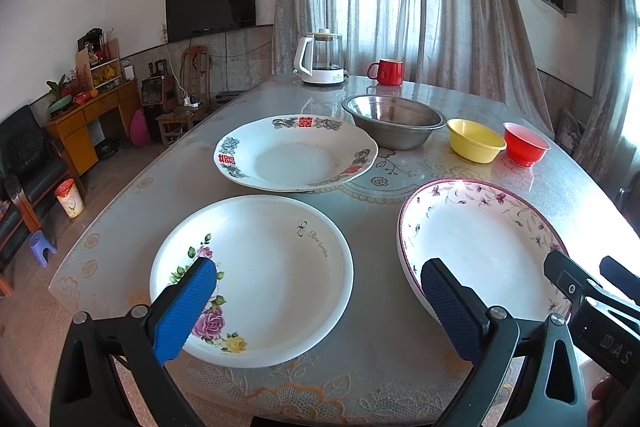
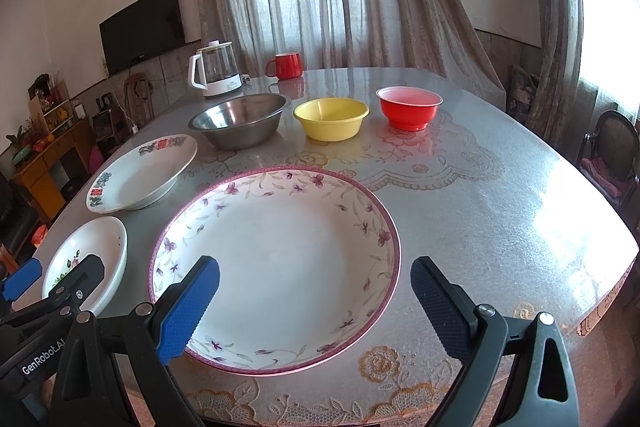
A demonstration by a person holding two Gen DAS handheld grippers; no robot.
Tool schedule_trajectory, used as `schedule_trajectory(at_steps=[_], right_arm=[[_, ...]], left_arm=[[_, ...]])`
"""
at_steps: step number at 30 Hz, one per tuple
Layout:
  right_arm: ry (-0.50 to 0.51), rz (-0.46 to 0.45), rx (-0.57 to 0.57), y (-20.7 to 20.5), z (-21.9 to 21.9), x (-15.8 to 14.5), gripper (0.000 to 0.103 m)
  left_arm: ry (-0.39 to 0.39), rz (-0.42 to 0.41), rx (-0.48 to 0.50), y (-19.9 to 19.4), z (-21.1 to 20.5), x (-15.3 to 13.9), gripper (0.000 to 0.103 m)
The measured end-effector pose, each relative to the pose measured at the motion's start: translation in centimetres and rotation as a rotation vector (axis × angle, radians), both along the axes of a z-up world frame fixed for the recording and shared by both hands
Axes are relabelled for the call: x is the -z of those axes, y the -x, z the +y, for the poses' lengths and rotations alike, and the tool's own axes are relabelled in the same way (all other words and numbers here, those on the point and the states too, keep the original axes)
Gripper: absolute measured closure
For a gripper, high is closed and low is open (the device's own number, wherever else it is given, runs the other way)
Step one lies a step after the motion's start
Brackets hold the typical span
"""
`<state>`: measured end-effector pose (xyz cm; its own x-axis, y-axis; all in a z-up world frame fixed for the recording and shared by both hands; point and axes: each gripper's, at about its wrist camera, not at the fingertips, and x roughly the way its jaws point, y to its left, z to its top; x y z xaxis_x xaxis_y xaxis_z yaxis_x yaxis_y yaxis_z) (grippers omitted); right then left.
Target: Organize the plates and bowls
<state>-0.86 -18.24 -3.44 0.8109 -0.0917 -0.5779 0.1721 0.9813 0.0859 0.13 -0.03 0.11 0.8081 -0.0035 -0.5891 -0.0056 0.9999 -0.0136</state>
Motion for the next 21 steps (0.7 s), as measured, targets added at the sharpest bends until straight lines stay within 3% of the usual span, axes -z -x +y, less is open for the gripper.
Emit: schedule_trajectory(at_steps=[21], right_arm=[[-0.085, -0.005, -0.032, 0.2, -4.3, 0.2, 0.005]], left_arm=[[-0.004, 0.018, 0.093, -1.3, -2.0, -0.3, 0.0]])
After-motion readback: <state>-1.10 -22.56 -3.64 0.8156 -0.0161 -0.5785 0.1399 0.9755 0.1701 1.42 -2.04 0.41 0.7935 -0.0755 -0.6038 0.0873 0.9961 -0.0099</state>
